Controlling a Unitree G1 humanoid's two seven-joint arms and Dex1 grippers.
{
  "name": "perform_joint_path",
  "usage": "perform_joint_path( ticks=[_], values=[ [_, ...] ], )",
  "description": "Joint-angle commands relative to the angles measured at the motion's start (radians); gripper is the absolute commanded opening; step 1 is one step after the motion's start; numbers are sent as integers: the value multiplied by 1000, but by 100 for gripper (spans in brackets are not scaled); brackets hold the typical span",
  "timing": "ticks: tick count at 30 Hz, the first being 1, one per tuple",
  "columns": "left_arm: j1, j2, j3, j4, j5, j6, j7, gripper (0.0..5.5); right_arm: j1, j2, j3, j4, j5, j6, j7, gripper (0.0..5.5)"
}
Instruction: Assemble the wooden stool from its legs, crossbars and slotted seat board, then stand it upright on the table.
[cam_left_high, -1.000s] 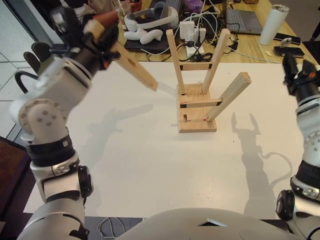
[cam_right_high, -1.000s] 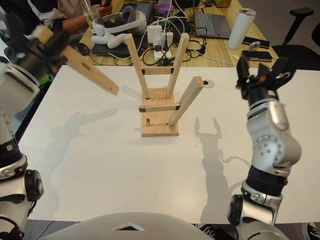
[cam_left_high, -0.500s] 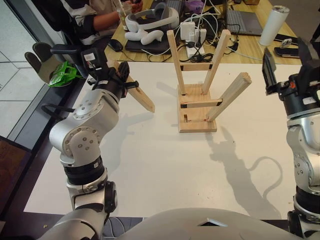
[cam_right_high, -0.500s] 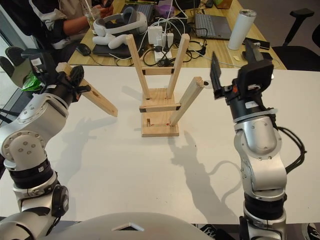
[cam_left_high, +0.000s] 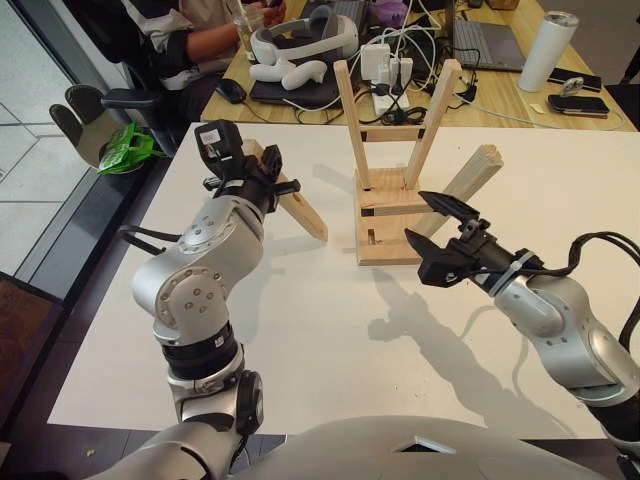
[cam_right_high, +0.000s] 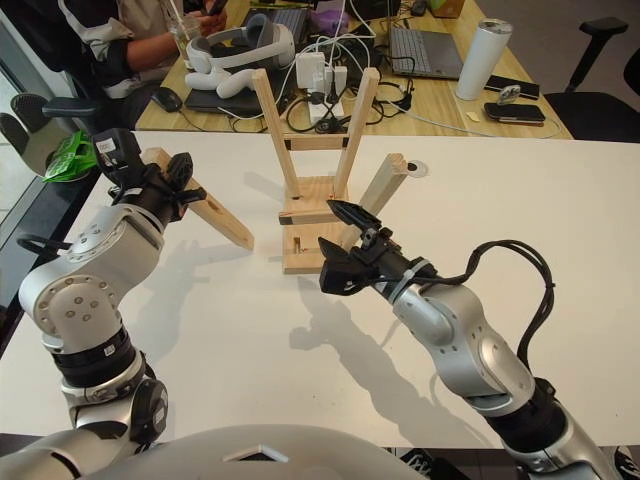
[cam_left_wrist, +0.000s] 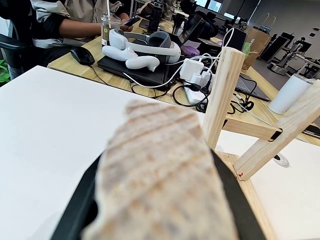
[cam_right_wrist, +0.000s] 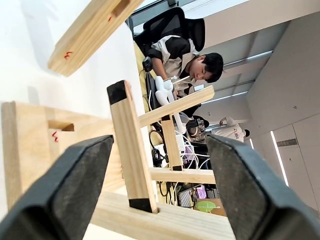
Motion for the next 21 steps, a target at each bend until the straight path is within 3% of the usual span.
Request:
perform_joint_path(
  ticks=[1,10,21],
  values=[
    [-23,-27,-3,-15,27,19,-3,101,-25,9,6,71,-80,-17,40,340],
    [-51,-80,-8,-21,68,39,-22,101,-72,139,-5,218,-205,-48,-50,340],
    [-82,-213,51,-58,55,105,8,101,-38,229,-64,241,-205,-35,-81,340]
  ],
)
